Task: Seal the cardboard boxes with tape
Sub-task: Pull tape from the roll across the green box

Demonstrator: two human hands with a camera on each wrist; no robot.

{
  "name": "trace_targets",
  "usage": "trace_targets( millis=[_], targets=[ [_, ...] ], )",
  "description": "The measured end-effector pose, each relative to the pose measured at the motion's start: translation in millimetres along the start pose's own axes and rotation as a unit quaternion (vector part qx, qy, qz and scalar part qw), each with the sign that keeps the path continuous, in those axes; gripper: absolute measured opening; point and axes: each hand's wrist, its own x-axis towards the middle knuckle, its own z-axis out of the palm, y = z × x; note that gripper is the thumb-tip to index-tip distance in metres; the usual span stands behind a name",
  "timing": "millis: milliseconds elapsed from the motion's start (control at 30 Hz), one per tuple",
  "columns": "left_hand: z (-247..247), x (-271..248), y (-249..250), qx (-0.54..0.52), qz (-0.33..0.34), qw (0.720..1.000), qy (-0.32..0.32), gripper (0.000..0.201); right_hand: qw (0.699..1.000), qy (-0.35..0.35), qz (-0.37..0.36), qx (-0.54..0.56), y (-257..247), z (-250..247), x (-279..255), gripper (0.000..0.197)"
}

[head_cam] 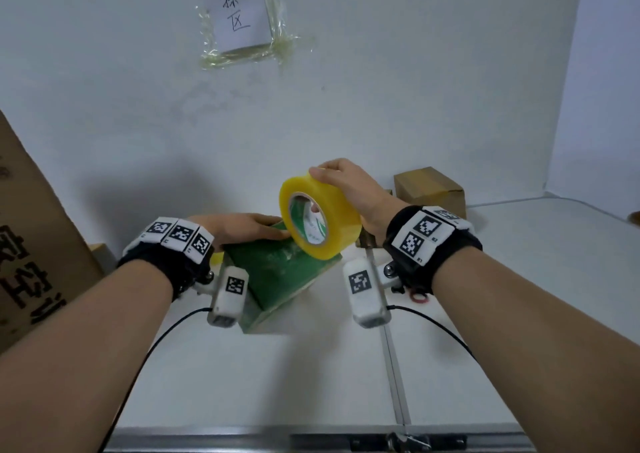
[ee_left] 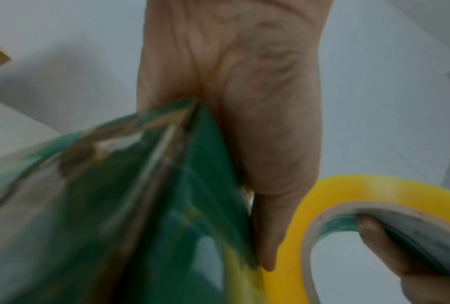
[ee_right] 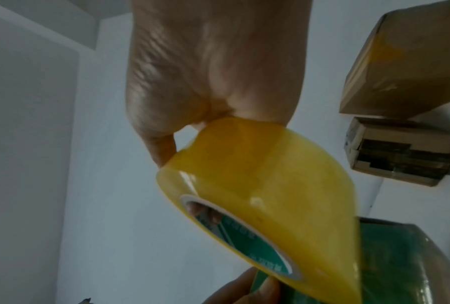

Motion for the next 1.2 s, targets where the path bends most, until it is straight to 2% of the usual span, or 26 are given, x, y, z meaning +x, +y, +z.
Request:
trace_targets(
  millis=[67, 133, 200, 267, 333, 400, 467, 533, 667, 800, 833, 967, 1200],
  targets=[
    [-11, 3, -2, 0.129, 0.014, 0.991, 0.043, 0.044, 1.0, -0.001, 0.002, 0.011, -8, 7, 6, 0.045],
    [-20, 9, -8, 0.28, 0.04, 0.951, 0.126, 0.053, 1.0, 0.009, 0.012, -0.004, -13, 17, 13, 0.047],
    [-24, 12, -17, 0.31, 0.082, 0.926, 0.198, 0.051, 0.999, 0.019, 0.017, -0.042, -16, 28, 25, 0.057],
    [-22, 12, -23, 0.315, 0.127, 0.909, 0.243, 0.043, 0.996, 0.027, 0.018, -0.083, -20, 39, 37, 0.042],
    [-16, 10, -28, 0.344, 0.12, 0.897, 0.25, 0.048, 0.994, 0.041, 0.021, -0.104, -25, 46, 47, 0.04],
    [-8, 8, -29, 0.396, 0.059, 0.889, 0.221, 0.084, 0.991, 0.051, 0.028, -0.12, -28, 48, 55, 0.051],
    [1, 6, -31, 0.478, -0.003, 0.86, 0.181, 0.123, 0.99, 0.057, 0.039, -0.124, -29, 51, 62, 0.064],
    [6, 7, -38, 0.511, -0.026, 0.844, 0.158, 0.136, 0.991, 0.058, 0.041, -0.117, -30, 55, 65, 0.071],
    [3, 13, -52, 0.489, 0.015, 0.85, 0.194, 0.127, 0.994, 0.067, 0.069, -0.061, -26, 59, 63, 0.085],
    [-5, 18, -55, 0.485, 0.023, 0.852, 0.196, 0.126, 0.995, 0.048, 0.092, -0.001, -14, 58, 62, 0.112],
    [-7, 20, -55, 0.486, 0.028, 0.852, 0.195, 0.126, 0.995, 0.04, 0.094, 0.009, -11, 58, 63, 0.111],
    [-10, 21, -57, 0.479, 0.05, 0.853, 0.201, 0.125, 0.994, 0.044, 0.093, 0.04, -8, 62, 56, 0.086],
    [-17, 23, -57, 0.466, 0.053, 0.859, 0.204, 0.12, 0.993, 0.069, 0.099, 0.01, -4, 65, 41, 0.079]
  ],
)
